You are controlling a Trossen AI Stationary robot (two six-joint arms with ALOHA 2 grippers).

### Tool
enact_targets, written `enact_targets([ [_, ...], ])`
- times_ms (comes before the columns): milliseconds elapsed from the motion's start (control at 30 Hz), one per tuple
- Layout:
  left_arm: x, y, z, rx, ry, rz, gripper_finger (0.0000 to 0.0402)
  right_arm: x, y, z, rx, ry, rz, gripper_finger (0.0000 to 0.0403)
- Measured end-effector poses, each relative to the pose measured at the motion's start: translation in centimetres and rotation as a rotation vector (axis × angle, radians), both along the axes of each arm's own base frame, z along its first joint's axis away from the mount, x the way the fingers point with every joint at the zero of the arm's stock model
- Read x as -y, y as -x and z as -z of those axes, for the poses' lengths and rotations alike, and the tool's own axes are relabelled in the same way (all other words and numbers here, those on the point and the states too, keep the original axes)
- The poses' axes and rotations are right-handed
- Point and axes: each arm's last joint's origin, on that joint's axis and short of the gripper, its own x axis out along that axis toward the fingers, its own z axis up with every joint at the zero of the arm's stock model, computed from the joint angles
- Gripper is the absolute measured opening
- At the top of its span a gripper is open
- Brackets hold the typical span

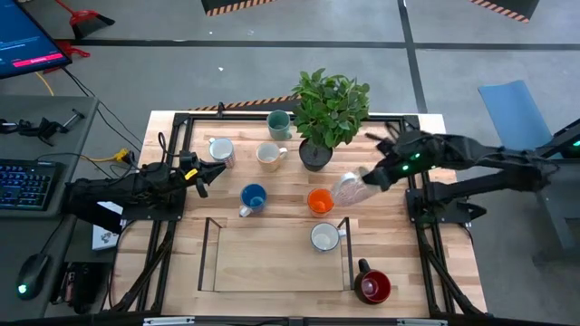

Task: Place coffee mugs
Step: Put the white-orange pattern mug on the shelf

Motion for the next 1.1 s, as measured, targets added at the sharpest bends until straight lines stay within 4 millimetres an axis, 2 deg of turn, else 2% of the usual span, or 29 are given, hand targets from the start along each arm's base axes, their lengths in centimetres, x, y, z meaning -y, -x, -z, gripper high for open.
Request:
enact_targets([
  [233,0.0,0.0,0.0,0.0,0.0,0.0,0.0053,-2.0,-5.2,-1.1,0.274,0.054,-0.086,0.0],
  [500,0.0,0.0,0.0,0.0,0.0,0.0,0.0053,-3.8,-10.2,0.6,0.319,0.116,-0.115,0.0],
  [667,0.0,0.0,0.0,0.0,0.0,0.0,0.0053,-5.2,-13.9,-0.8,0.335,0.228,-0.194,0.0],
  [833,0.0,0.0,0.0,0.0,0.0,0.0,0.0053,-6.1,-17.1,-2.1,0.164,0.351,-0.295,0.0],
  [967,0.0,0.0,0.0,0.0,0.0,0.0,0.0053,-6.4,-19.4,-2.5,-0.02,0.433,-0.337,0.0],
  [1100,0.0,0.0,0.0,0.0,0.0,0.0,0.0053,-7.0,-21.7,-2.7,-0.106,0.495,-0.397,0.0],
])
